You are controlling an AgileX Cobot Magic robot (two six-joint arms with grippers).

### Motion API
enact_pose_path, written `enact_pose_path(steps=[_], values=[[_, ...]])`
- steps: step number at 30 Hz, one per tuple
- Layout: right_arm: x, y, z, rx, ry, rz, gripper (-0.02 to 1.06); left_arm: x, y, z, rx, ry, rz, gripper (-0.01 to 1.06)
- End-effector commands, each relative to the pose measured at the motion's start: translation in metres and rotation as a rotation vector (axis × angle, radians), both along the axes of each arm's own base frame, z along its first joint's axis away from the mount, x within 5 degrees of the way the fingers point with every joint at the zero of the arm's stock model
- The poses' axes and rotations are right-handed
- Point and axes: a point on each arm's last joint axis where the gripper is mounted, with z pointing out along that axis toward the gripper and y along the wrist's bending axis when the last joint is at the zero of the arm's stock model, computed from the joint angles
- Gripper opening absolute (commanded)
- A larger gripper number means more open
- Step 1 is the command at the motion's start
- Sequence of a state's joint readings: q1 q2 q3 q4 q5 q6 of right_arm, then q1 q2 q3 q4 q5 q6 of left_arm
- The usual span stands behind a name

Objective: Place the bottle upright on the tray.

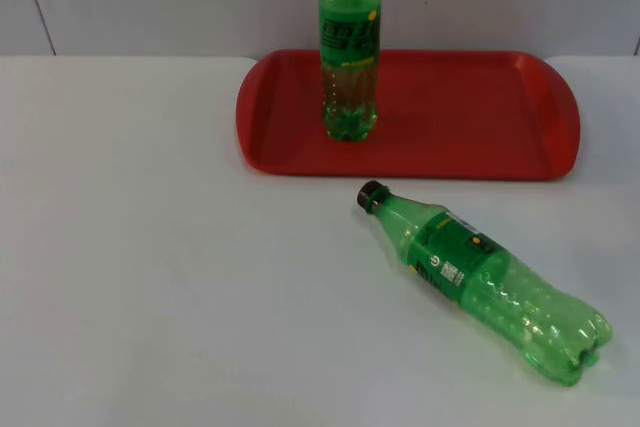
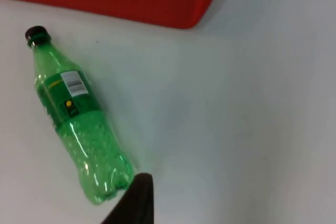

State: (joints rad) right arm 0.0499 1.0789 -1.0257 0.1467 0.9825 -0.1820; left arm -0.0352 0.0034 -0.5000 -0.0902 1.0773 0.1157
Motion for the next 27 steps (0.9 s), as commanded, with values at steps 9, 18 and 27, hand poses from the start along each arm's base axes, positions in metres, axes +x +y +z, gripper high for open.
enact_pose_path(steps=[9,18,27], values=[[0.073,0.016,-0.010,-0.002,0.077,0.089,1.05,0.000,0.000,-0.001,-0.002,0.001,0.002,1.05],[0.117,0.081,-0.040,-0.026,0.152,0.277,1.05,0.000,0.000,-0.001,-0.002,0.001,0.002,1.05],[0.138,0.142,-0.075,-0.127,0.209,0.443,1.05,0.000,0.000,-0.001,-0.002,0.001,0.002,1.05]])
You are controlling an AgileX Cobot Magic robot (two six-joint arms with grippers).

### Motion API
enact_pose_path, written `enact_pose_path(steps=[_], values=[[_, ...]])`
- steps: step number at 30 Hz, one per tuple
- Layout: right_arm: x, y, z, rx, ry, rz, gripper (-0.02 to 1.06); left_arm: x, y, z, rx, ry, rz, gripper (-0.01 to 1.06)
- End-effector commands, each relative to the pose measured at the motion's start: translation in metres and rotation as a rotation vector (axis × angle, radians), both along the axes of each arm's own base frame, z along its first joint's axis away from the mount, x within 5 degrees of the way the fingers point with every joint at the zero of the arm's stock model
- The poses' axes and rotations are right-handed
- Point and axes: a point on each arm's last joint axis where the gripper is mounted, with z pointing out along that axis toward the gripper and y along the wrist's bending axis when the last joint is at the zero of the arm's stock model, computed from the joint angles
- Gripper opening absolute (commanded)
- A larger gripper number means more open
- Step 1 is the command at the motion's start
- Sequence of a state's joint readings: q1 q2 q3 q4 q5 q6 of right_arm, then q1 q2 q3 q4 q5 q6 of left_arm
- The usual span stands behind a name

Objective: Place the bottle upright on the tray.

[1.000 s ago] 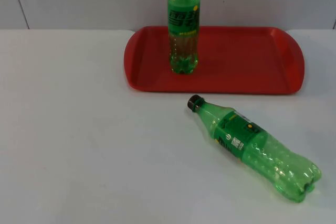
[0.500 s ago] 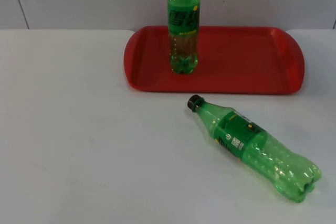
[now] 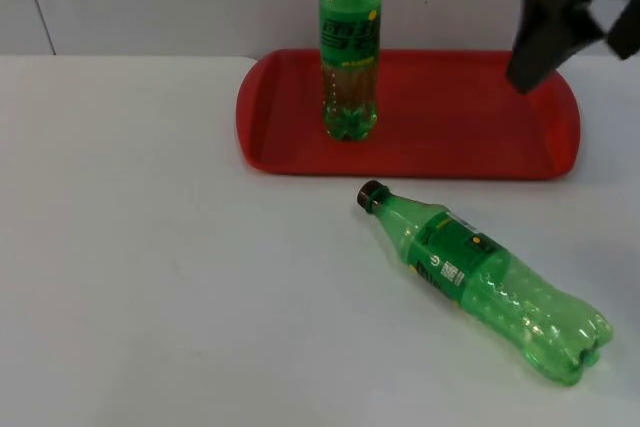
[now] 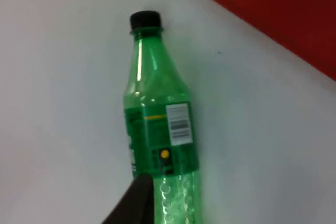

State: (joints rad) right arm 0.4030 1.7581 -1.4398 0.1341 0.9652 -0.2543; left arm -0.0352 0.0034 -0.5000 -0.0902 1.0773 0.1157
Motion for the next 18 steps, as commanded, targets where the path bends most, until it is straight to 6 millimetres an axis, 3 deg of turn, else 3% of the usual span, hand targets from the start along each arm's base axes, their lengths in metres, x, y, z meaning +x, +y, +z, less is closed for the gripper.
enact_pose_path(steps=[1,4,15,18], values=[[0.003,0.017,-0.007,-0.033,-0.010,0.055,1.05,0.000,0.000,-0.001,-0.002,0.001,0.002,1.05],[0.006,0.037,-0.020,-0.044,0.001,0.099,1.05,0.000,0.000,-0.001,-0.002,0.001,0.002,1.05],[0.009,0.061,-0.065,-0.104,0.059,0.123,1.05,0.000,0.000,-0.001,-0.002,0.001,0.002,1.05],[0.009,0.075,-0.078,-0.097,0.050,0.136,1.05,0.000,0.000,-0.001,-0.002,0.001,0.002,1.05]])
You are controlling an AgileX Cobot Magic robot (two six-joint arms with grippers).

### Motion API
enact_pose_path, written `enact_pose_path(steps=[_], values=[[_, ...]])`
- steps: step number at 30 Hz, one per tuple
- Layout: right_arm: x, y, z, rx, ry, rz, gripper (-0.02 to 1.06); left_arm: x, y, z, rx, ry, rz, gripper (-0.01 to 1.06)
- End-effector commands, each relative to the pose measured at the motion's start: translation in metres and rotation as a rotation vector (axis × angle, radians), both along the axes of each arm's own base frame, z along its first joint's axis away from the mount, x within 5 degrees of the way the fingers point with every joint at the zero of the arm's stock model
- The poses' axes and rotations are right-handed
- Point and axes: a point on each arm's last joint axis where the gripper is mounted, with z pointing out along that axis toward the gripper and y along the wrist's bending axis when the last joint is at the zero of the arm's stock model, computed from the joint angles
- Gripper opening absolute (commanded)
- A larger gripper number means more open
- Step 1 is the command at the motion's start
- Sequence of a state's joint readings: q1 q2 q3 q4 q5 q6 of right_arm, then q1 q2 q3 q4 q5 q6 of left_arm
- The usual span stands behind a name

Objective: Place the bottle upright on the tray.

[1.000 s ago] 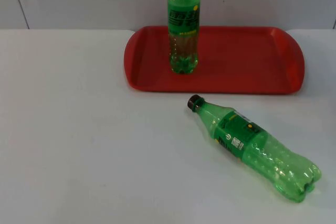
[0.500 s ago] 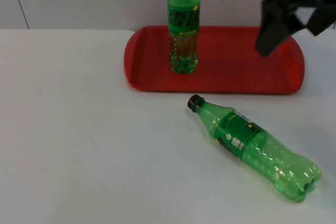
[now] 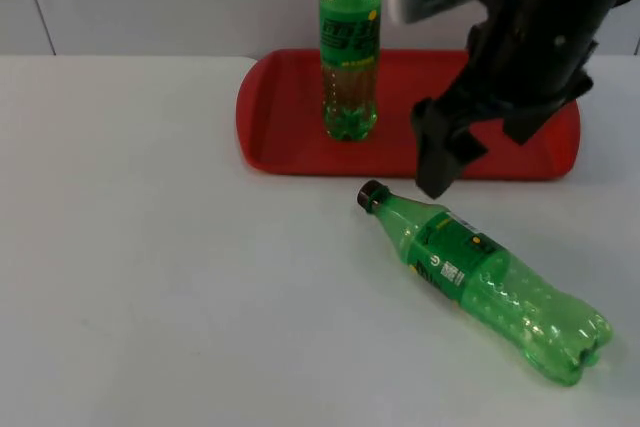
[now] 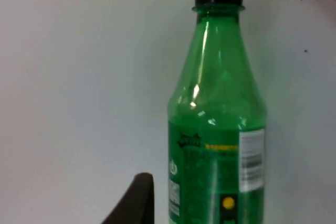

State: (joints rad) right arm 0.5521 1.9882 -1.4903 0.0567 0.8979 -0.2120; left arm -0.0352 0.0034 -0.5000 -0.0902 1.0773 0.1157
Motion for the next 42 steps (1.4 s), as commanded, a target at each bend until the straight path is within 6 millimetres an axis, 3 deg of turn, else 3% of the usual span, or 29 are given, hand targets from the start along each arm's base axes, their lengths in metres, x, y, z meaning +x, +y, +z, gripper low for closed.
enact_pose_path(steps=[1,7,26,42], values=[[-0.002,0.015,-0.008,0.013,-0.020,0.017,1.05,0.000,0.000,-0.001,-0.002,0.001,0.002,1.05],[-0.001,0.025,-0.024,0.016,-0.029,0.024,1.05,0.000,0.000,-0.001,-0.002,0.001,0.002,1.05],[0.011,0.022,-0.089,-0.099,0.001,-0.003,1.05,0.000,0.000,-0.001,0.000,0.001,0.003,1.05],[0.013,0.024,-0.118,-0.107,0.023,-0.016,0.98,0.000,0.000,-0.001,0.000,0.001,0.003,1.05]])
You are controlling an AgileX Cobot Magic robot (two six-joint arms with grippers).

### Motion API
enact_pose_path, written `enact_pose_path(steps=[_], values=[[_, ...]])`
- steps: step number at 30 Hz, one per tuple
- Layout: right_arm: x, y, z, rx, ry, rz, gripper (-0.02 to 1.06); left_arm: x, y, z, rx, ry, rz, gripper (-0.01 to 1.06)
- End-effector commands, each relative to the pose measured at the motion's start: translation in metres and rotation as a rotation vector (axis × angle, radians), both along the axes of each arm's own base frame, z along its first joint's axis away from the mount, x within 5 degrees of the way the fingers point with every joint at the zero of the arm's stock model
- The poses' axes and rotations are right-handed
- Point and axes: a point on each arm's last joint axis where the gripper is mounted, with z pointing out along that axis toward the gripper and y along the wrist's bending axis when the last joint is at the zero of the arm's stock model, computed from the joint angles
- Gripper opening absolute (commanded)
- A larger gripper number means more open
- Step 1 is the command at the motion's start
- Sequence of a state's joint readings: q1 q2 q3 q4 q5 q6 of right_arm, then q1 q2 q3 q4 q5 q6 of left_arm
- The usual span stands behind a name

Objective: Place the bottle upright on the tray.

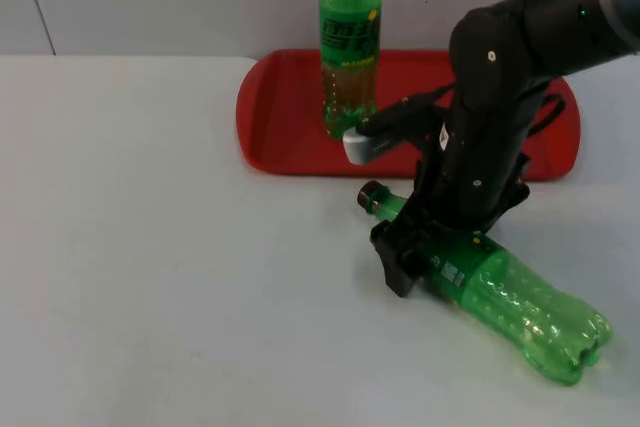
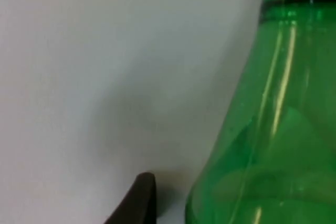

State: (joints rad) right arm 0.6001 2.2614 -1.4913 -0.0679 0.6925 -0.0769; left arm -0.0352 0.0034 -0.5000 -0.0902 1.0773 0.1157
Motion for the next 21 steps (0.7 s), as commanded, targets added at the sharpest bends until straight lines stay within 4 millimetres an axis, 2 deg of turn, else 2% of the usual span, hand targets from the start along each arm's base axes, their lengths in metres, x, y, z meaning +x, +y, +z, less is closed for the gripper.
enact_pose_path(steps=[1,6,8,10,11,12,16,17,18,21], values=[[-0.0005,0.0007,-0.0059,-0.009,0.008,0.002,0.98,0.0000,0.0001,-0.0012,0.000,0.001,0.003,1.05],[-0.0005,0.0006,-0.0068,-0.009,0.009,-0.001,0.91,0.0000,0.0001,-0.0012,0.000,0.001,0.003,1.05],[-0.0005,0.0006,-0.0068,-0.009,0.009,-0.001,0.80,0.0000,0.0001,-0.0012,0.000,0.001,0.003,1.05],[-0.0005,0.0006,-0.0068,-0.009,0.009,-0.001,0.63,0.0000,0.0001,-0.0012,0.000,0.001,0.003,1.05],[-0.0005,0.0006,-0.0068,-0.009,0.009,-0.001,0.63,0.0000,0.0001,-0.0012,0.000,0.001,0.003,1.05],[-0.0005,0.0006,-0.0068,-0.009,0.009,-0.001,0.54,0.0000,0.0001,-0.0012,0.000,0.001,0.003,1.05],[-0.0010,0.0003,-0.0069,-0.012,0.014,-0.004,0.07,0.0000,0.0001,-0.0012,0.000,0.001,0.003,1.05],[-0.0010,0.0003,-0.0069,-0.012,0.014,-0.004,0.07,0.0000,0.0001,-0.0012,0.000,0.001,0.003,1.05],[-0.0011,0.0002,-0.0069,-0.014,0.016,-0.001,0.00,0.0000,0.0001,-0.0012,0.000,0.001,0.003,1.05],[-0.0014,-0.0003,-0.0070,-0.027,0.017,0.042,0.00,0.0000,0.0001,-0.0012,0.000,0.001,0.003,1.05]])
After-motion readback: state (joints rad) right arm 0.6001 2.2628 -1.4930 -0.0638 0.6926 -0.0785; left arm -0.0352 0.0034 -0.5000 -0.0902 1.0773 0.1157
